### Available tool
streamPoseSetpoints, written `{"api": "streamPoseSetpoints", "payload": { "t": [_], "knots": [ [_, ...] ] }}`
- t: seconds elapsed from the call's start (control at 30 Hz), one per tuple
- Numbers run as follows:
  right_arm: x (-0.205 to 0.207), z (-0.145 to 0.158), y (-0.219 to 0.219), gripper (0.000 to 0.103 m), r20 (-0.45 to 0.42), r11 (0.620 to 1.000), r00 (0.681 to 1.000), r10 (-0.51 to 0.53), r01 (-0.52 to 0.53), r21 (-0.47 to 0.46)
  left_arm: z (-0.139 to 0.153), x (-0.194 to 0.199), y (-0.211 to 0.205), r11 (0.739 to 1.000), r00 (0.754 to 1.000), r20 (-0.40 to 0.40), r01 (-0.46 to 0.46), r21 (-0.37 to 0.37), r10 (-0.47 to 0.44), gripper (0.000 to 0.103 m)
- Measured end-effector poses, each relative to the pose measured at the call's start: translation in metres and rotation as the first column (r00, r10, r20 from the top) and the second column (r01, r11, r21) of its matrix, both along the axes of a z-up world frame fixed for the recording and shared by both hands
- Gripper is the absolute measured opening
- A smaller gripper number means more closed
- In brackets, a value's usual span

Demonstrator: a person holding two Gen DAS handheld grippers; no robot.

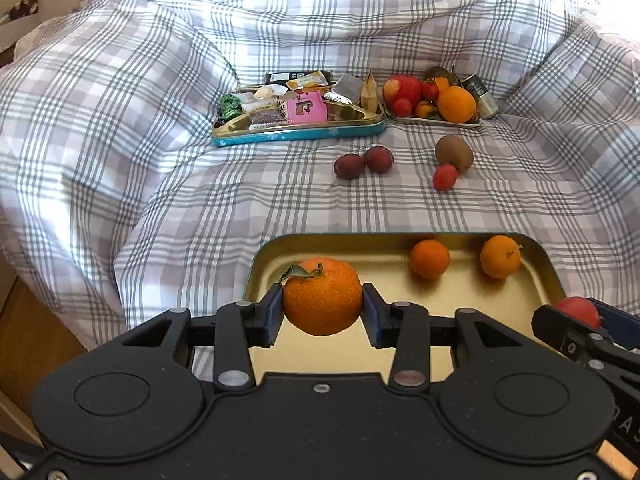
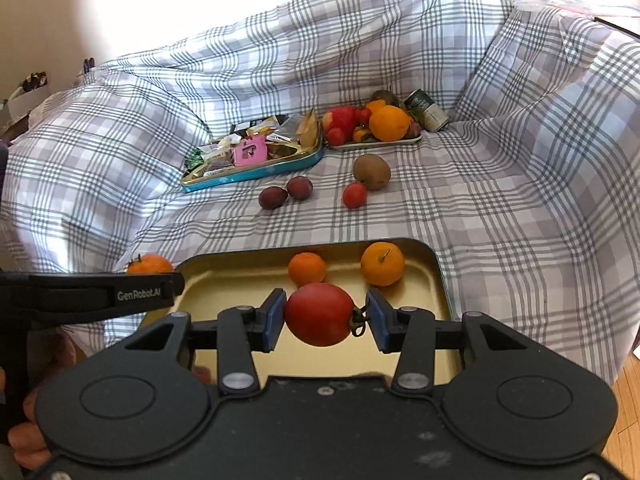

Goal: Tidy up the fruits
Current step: 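Carry tangerine in left gripper and tomato in right gripper over tray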

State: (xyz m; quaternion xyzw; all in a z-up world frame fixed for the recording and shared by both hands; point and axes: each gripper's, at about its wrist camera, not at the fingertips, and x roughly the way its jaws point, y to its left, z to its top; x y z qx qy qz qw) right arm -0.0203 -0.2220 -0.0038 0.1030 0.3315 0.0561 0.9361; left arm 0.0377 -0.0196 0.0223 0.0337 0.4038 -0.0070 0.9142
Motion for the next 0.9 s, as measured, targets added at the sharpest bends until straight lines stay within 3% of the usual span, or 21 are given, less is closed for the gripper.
{"api": "streamPoseSetpoints", "payload": {
  "t": [0.23, 0.5, 0.9],
  "knots": [
    [-0.019, 0.011, -0.001, 0.046, 0.037, 1.0, 0.999, 0.006, -0.006, -0.001, 0.0, -0.02, 0.008, 1.0, 1.0, 0.007, -0.014, -0.027, 0.015, 0.05],
    [-0.014, 0.003, -0.004, 0.046, 0.005, 1.0, 1.0, -0.016, 0.016, -0.004, -0.004, -0.025, 0.017, 0.999, 1.0, 0.001, -0.031, -0.045, 0.031, 0.05],
    [-0.011, -0.005, -0.009, 0.046, -0.018, 0.999, 0.999, -0.035, 0.035, -0.013, -0.012, -0.011, 0.01, 0.998, 0.999, -0.001, -0.054, 0.022, 0.054, 0.05]
  ]
}}
